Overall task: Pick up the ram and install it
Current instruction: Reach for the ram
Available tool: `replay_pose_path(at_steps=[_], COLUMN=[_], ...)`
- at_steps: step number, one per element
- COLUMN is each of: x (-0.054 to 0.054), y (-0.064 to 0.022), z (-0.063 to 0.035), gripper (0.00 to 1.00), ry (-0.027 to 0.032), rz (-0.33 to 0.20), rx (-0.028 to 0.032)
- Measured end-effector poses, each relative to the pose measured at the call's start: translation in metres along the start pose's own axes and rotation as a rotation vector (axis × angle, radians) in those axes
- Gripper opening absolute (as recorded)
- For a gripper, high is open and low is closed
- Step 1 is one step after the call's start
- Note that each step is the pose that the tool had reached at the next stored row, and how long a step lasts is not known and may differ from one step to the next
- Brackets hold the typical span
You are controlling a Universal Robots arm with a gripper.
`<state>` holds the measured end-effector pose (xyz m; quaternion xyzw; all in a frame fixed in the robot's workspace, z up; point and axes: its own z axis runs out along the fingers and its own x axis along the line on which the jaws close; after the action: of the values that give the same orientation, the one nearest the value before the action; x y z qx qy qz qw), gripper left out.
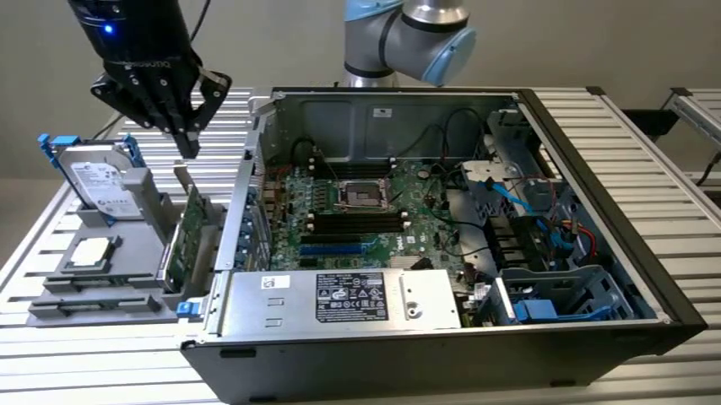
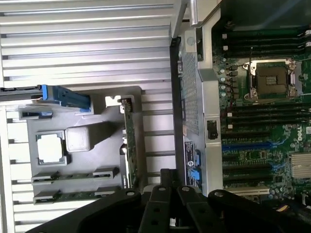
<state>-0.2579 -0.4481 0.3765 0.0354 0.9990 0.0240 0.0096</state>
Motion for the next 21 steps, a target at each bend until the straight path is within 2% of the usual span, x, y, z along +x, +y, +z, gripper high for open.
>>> replay_pose_path(at_steps=[7,21], x=[0.022,0.065], y=[-0.0137,-0.0341], z=[0.0047,0.0172], gripper=[0.11,0.11], ry=[0.0023,0.0173], rz=[0.000,0.001], rx=[0.0001,0.0011])
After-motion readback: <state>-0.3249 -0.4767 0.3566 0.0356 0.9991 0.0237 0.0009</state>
